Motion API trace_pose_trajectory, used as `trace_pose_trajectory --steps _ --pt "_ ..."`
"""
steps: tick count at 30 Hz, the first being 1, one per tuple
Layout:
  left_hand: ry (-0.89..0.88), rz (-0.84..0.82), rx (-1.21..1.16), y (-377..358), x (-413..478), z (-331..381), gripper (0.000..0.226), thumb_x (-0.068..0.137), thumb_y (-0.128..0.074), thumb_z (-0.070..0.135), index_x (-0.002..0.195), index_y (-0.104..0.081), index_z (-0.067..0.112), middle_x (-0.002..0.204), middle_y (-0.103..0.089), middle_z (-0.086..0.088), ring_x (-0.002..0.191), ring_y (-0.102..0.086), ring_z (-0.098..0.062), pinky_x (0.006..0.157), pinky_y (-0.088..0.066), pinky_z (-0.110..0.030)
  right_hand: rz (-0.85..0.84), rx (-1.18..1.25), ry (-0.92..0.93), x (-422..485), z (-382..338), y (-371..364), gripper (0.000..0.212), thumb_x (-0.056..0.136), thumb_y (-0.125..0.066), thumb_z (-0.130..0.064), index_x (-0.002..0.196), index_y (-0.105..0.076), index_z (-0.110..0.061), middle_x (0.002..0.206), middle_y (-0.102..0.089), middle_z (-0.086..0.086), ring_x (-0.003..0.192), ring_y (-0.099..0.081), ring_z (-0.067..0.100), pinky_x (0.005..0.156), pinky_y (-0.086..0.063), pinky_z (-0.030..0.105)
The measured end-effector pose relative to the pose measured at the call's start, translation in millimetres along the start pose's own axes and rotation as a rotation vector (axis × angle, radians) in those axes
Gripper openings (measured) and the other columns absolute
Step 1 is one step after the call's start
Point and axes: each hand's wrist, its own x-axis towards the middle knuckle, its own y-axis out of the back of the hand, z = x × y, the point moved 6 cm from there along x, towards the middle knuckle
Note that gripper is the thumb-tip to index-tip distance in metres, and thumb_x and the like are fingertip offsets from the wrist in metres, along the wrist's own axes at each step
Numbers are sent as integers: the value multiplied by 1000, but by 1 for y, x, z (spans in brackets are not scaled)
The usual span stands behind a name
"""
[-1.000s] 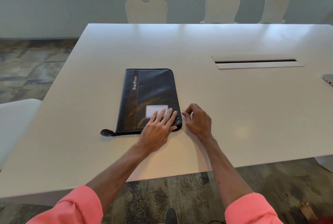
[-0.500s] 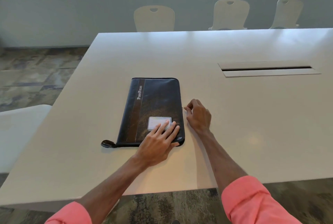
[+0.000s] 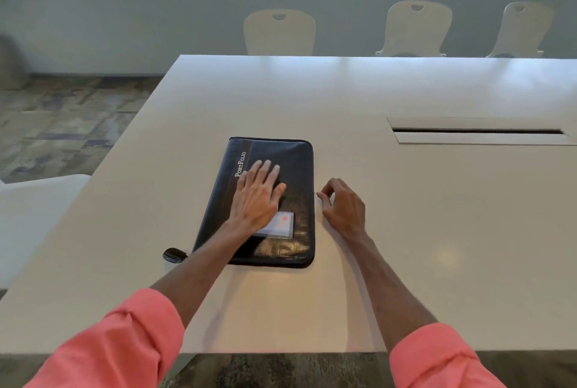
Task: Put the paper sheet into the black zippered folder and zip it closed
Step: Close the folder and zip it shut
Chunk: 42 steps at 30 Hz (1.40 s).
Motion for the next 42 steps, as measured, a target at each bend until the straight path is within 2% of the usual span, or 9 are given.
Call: trace_pose_trajectory --steps 3,8,14,26,28,30,33,36,42 --pt "48 -46 21 -13 12 -23 71 113 -20 61 175 -9 28 183 -2 -6 169 6 -24 137 3 -50 4 -14 16 1 1 -1 20 100 -75 -27 91 -58 -26 91 -62 -13 72 -61 13 68 -58 35" --pt "83 -101 -29 -25 9 -33 73 111 -12 66 175 -3 30 183 1 -7 169 7 -27 137 6 -47 39 -64 14 10 0 0 19 100 -76 -28 92 -59 -24 94 -64 -12 69 -61 15 63 -49 29" --pt "66 -87 -19 -25 6 -33 73 112 -11 65 175 -3 30 183 1 -7 169 8 -27 137 4 -48 47 -101 -12 29 -2 -7 18 101 -75 -31 94 -58 -26 98 -64 -14 70 -63 15 64 -56 34" --pt "101 -7 -27 -25 8 -35 76 107 -20 67 174 -20 30 182 -17 -7 168 -11 -29 137 -9 -50 -40 -29 2 0 7 -2 22 97 -79 -22 88 -59 -25 87 -63 -14 69 -60 11 63 -50 26" --pt "161 25 -7 -21 10 -42 77 108 -23 66 173 -20 25 182 -13 -11 168 -9 -33 136 -5 -52 -14 -33 -9 2 6 -1 21 99 -78 -24 90 -59 -25 90 -63 -14 70 -61 11 65 -55 29" --pt "338 65 16 -12 11 -64 82 109 -25 67 173 -15 16 181 -4 -20 168 -3 -39 135 1 -53 -7 -32 -12 5 4 -4 20 100 -77 -25 92 -58 -26 92 -63 -13 71 -61 11 66 -58 32" --pt "558 11 -60 -11 12 -97 92 108 -23 69 172 -9 4 177 -7 -32 165 -9 -48 136 -7 -57 -1 -34 -5 4 2 -5 21 101 -76 -25 94 -57 -26 93 -62 -12 70 -60 10 65 -59 32" --pt "505 33 -82 -16 11 -98 91 110 -25 66 171 -12 -1 174 -25 -30 163 -22 -45 135 -19 -54 8 -55 6 8 2 -2 19 102 -75 -25 94 -57 -24 95 -62 -12 71 -59 12 64 -54 31" --pt "434 75 -72 -12 3 -92 85 112 -31 58 168 -20 -5 170 -35 -28 159 -32 -41 132 -29 -52 44 -62 -7 26 2 -7 17 104 -73 -26 99 -57 -23 98 -62 -11 72 -62 13 63 -59 36"
